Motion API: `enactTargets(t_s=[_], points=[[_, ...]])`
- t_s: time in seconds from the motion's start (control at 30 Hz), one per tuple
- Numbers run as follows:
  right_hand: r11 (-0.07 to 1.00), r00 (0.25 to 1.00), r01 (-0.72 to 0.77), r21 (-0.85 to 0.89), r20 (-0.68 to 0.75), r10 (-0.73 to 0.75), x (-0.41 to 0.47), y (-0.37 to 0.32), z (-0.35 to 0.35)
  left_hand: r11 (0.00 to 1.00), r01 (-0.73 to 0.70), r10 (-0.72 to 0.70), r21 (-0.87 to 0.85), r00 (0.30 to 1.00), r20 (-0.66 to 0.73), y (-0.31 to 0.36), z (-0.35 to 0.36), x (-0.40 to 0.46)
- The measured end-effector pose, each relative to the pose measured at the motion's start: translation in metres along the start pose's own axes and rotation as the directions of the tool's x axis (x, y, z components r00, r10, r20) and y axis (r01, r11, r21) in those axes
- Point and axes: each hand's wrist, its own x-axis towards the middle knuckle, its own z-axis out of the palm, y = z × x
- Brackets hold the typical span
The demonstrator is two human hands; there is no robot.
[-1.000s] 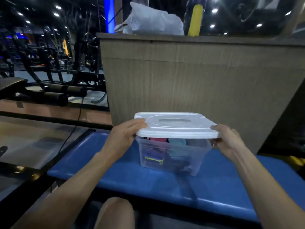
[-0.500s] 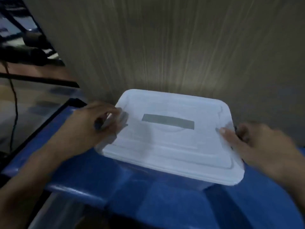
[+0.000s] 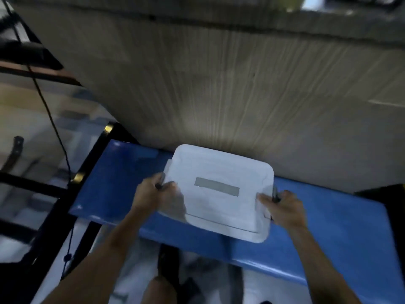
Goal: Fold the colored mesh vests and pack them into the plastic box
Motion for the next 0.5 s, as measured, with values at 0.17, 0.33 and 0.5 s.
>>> enactTargets(t_s=[0.17,0.33,0.5], points=[[0.971,0.992,-0.125,-0.206,-0.062,0.114,-0.023,-0.034,-0.013,0.99,0.062,-0.057,0.125,0.998,-0.041,0.023,0.006,-0.014],[0.953,0.99,-0.135,-0.27,-0.074,0.119,-0.035,-0.051,-0.014,0.968,0.095,-0.099,0.231,0.995,0.007,0.032,0.004,-0.013],[0.957,0.989,-0.133,-0.258,0.025,0.144,-0.047,-0.045,-0.028,0.914,0.049,-0.14,0.404,0.97,0.199,0.033,-0.013,-0.001]])
